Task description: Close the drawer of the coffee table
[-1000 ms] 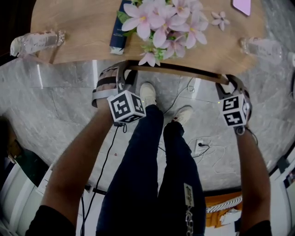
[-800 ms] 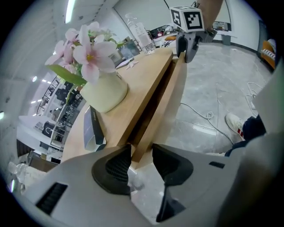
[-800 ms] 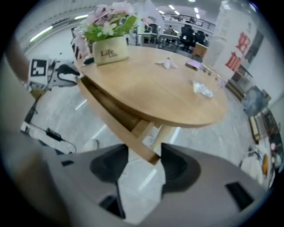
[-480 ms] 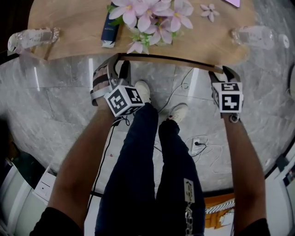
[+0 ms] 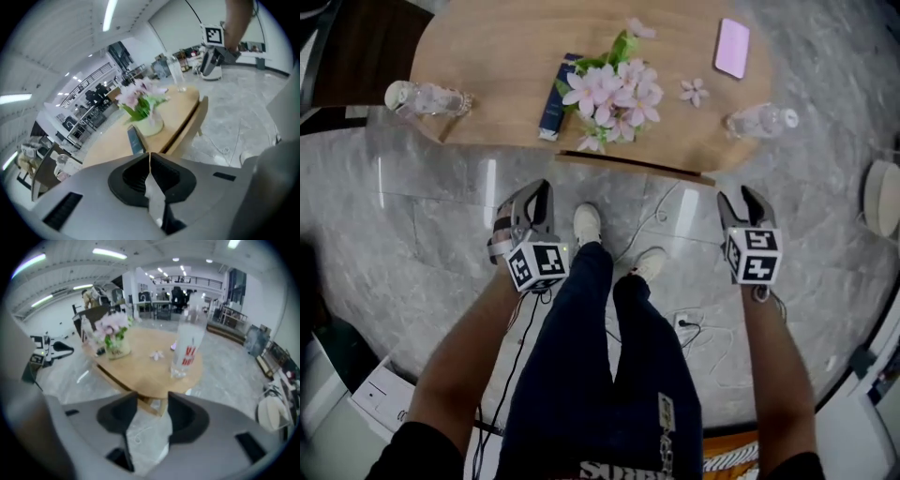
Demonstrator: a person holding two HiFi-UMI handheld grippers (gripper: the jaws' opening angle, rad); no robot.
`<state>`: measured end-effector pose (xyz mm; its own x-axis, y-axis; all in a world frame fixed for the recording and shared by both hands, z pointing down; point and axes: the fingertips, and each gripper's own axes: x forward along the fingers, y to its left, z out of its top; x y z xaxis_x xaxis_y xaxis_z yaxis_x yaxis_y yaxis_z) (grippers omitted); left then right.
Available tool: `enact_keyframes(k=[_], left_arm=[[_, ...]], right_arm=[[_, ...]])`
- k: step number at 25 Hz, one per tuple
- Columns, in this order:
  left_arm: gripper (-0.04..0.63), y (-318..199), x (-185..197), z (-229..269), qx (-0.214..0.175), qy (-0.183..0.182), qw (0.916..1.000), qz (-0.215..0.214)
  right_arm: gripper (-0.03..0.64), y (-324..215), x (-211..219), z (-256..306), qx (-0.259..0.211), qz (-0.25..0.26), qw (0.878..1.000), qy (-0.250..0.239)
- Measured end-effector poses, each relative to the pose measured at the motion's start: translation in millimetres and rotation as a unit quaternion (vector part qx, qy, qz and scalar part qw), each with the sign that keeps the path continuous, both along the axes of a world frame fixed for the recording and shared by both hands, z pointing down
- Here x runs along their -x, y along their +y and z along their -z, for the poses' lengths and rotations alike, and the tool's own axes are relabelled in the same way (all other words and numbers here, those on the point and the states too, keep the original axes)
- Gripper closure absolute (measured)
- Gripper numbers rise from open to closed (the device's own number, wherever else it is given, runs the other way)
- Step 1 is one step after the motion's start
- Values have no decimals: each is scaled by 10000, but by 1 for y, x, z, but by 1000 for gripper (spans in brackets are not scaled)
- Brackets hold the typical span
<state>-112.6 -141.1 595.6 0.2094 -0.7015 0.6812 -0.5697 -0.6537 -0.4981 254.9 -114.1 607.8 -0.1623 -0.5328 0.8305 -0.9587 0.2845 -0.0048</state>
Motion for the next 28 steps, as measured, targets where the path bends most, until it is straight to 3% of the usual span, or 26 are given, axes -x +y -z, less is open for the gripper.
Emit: enact_keyframes(k=[2,4,6,8,11,14,20,28], left_arm=[[570,-1,-18,61,-124,839,9963,125],[572,-5,-40,136,-211,1730,9846,129],[572,-17,-61,221,-429,2585,9650,135],[572,-19,-73,306,-667,3344,9398,219],[572,-9,-88,419,-892,4143,9053,285],[574,-1,-105,498,-1231,4496,8846,123],[574,18,-125,563,-1607,4483,8793,45],[574,32,-123,584,-2020,4197,8847,179]], right_arm=[[488,-4,2,67,-621,54,9980,-146],[542,-7,6,142,-1230,104,9919,-295],[561,-11,10,220,-1822,165,9822,-425],[569,-4,17,294,-2279,216,9716,-597],[575,14,32,392,-2855,244,9535,-931],[581,24,48,460,-3382,262,9335,-1161],[583,34,75,529,-3935,316,9059,-1534],[583,37,84,563,-4100,642,8950,-1636]])
